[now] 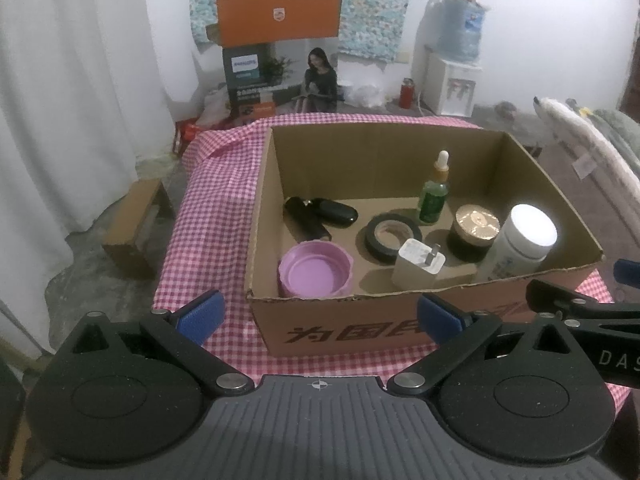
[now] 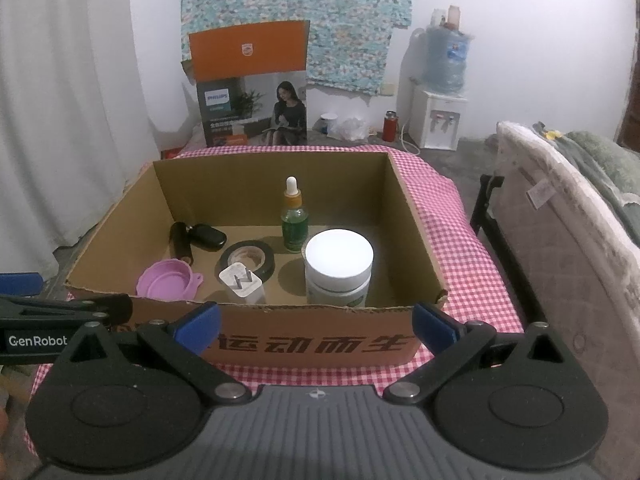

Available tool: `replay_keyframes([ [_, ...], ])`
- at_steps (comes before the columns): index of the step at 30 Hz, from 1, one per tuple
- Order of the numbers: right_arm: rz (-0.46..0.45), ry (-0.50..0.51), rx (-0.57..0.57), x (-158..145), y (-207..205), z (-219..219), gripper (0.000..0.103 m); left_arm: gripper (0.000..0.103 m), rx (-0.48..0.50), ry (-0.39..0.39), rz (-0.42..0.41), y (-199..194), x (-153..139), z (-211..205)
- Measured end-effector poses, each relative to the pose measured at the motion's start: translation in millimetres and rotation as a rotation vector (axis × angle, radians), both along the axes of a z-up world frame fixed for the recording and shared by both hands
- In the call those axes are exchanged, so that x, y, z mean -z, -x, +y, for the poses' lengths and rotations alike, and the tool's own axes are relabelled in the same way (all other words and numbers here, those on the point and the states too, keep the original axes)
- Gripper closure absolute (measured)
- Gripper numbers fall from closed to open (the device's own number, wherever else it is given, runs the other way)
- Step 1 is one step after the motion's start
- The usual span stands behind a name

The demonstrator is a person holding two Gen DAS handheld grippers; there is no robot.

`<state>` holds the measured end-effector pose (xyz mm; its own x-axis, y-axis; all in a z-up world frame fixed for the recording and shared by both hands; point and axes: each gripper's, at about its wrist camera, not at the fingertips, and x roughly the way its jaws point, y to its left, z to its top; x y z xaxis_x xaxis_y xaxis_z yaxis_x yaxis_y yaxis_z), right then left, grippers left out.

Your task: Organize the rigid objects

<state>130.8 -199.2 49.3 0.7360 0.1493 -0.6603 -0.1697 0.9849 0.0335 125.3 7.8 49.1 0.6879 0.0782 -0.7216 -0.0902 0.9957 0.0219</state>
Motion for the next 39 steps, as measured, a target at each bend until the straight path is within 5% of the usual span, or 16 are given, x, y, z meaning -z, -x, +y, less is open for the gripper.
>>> replay_keyframes([
  [39, -0.005, -0.011, -0.001, -2.1, 4.5, 10.1, 0.0, 0.0, -0.019, -0.014, -0.001, 5.0, -3.8, -3.2],
])
